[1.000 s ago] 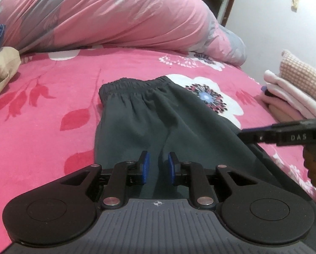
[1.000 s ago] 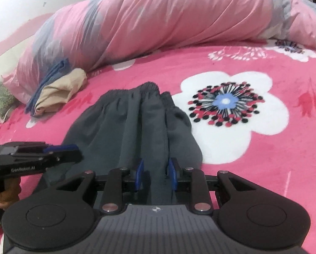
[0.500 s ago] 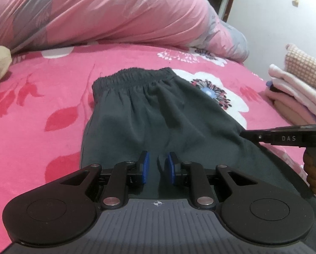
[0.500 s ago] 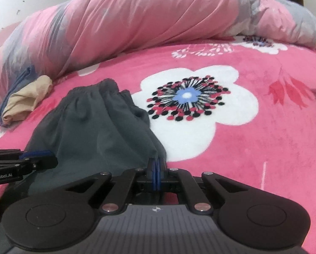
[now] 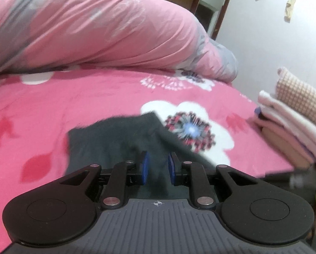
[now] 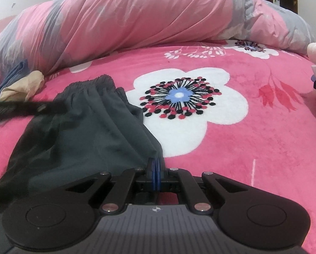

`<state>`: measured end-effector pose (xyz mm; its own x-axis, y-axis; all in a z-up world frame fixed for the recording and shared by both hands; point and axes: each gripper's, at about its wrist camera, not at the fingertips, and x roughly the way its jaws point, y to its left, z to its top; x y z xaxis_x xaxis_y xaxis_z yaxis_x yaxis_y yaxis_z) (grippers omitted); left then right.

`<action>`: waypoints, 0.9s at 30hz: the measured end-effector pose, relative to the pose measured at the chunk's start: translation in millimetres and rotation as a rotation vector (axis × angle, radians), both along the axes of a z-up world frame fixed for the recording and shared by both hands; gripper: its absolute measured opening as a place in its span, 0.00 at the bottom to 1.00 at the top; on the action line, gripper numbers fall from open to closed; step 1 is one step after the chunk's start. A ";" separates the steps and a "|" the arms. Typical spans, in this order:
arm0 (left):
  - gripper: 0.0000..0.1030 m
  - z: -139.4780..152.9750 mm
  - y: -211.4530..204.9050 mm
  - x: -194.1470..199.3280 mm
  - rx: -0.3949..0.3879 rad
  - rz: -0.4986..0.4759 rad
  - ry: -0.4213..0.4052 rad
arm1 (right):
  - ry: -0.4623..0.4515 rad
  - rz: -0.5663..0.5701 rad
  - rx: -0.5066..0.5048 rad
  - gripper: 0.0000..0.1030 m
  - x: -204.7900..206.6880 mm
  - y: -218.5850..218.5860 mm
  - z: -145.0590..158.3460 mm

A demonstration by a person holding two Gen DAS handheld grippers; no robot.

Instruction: Fold clothes

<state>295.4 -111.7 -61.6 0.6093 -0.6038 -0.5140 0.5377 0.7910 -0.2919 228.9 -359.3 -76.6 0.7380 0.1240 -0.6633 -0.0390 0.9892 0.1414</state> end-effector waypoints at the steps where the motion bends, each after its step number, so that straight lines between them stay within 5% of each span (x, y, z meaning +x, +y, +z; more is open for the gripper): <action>1: 0.19 -2.3 -8.1 6.4 0.005 -0.014 -0.006 | -0.001 -0.001 0.005 0.01 -1.3 -1.0 0.3; 8: 0.19 -21.0 -31.2 30.2 0.054 -0.024 0.006 | -0.016 0.044 0.058 0.05 -14.6 -13.7 5.2; 14: 0.20 -28.2 -34.7 40.8 0.064 -0.013 0.045 | -0.094 -0.045 0.148 0.10 -103.3 -58.2 48.3; 20: 0.23 31.0 -1.8 5.8 0.023 0.001 0.015 | -0.101 -0.148 0.149 0.11 -223.5 -76.5 76.5; 27: 0.28 99.0 54.2 -111.0 0.121 -0.034 -0.076 | -0.107 0.024 0.189 0.11 -291.0 -30.4 69.8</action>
